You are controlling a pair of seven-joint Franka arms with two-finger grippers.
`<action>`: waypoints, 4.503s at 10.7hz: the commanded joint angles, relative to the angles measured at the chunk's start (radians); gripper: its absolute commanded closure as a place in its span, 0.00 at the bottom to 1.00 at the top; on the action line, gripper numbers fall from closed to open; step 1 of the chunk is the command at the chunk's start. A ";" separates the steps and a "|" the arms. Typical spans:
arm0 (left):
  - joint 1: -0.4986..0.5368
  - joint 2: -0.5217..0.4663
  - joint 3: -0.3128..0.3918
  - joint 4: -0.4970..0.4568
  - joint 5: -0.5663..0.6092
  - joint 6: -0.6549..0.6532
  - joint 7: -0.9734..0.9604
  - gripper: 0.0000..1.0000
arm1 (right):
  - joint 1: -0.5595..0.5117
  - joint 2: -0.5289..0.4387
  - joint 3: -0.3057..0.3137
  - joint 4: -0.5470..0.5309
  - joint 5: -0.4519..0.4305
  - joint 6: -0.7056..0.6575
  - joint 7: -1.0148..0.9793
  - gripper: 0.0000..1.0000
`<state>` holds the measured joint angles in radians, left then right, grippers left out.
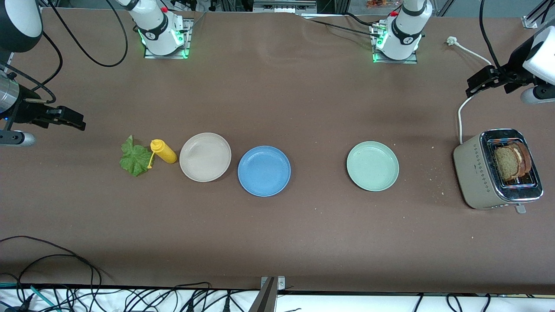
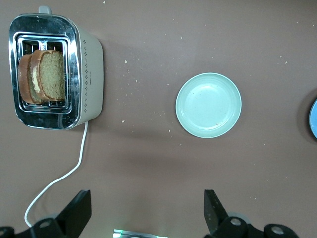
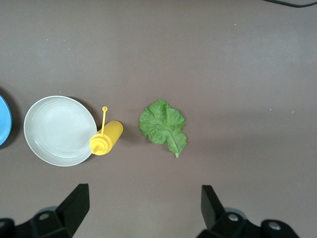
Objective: Make sandwich in blue plate with both arms
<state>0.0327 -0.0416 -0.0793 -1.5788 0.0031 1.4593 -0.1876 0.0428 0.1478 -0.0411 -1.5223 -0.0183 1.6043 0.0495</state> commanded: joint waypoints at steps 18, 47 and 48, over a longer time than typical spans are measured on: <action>-0.004 0.014 0.001 0.034 -0.011 -0.023 0.010 0.00 | 0.005 0.001 -0.019 0.042 -0.013 -0.072 0.092 0.00; 0.016 0.181 0.029 0.081 0.075 0.010 0.025 0.00 | 0.023 -0.008 -0.014 0.042 -0.009 -0.055 0.095 0.00; 0.018 0.216 0.029 0.107 0.121 0.010 0.036 0.00 | 0.023 -0.008 -0.017 0.042 -0.009 -0.056 0.093 0.00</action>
<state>0.0456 0.0602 -0.0508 -1.5658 0.0376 1.4761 -0.1838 0.0631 0.1386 -0.0564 -1.4993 -0.0425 1.5574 0.1270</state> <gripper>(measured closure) 0.000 0.000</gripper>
